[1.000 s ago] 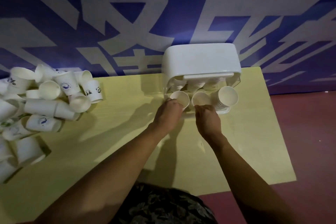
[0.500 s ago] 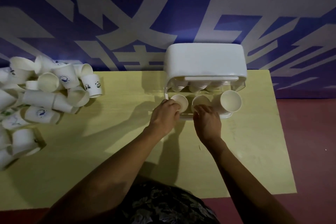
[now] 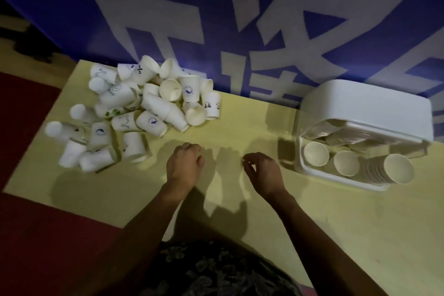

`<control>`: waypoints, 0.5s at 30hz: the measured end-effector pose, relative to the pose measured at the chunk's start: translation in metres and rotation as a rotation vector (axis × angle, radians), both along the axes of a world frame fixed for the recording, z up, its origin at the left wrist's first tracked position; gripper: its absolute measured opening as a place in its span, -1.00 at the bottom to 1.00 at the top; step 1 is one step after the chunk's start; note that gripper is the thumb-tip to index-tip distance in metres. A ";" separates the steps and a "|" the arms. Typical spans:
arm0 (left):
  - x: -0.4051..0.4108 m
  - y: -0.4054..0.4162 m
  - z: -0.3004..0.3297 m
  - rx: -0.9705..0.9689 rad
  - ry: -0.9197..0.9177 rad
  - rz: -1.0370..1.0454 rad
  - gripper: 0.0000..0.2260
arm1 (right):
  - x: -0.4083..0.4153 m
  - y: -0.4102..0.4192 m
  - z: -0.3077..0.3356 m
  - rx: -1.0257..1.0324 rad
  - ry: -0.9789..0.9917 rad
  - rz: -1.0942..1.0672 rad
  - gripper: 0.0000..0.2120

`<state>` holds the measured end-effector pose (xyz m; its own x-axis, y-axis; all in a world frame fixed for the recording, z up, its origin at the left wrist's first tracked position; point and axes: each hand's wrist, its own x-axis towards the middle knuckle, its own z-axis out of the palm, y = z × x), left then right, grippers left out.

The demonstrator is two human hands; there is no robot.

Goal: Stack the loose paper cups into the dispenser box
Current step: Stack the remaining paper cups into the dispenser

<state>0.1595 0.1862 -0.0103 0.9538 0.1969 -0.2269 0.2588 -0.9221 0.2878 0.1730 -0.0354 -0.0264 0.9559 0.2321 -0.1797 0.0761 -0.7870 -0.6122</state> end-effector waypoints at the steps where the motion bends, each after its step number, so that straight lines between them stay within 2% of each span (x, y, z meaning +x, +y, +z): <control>1: -0.003 0.017 -0.001 0.028 0.013 0.024 -0.73 | 0.000 0.012 -0.001 -0.001 0.022 0.005 -0.84; 5: -0.015 0.096 -0.007 0.100 0.082 0.081 -0.62 | -0.002 0.079 -0.004 0.088 0.151 -0.092 -0.87; 10: -0.019 0.166 -0.023 0.145 0.143 0.006 -0.50 | 0.005 0.151 -0.010 0.087 0.278 -0.195 -0.82; 15: -0.009 0.202 -0.037 0.057 0.218 -0.021 -0.43 | 0.032 0.199 -0.016 0.078 0.292 -0.269 -0.71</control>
<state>0.1504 0.3878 -0.0477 0.8872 0.1963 -0.4176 0.2901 -0.9411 0.1739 0.2053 0.1638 -0.0427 0.8957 0.0042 -0.4445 -0.3125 -0.7052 -0.6365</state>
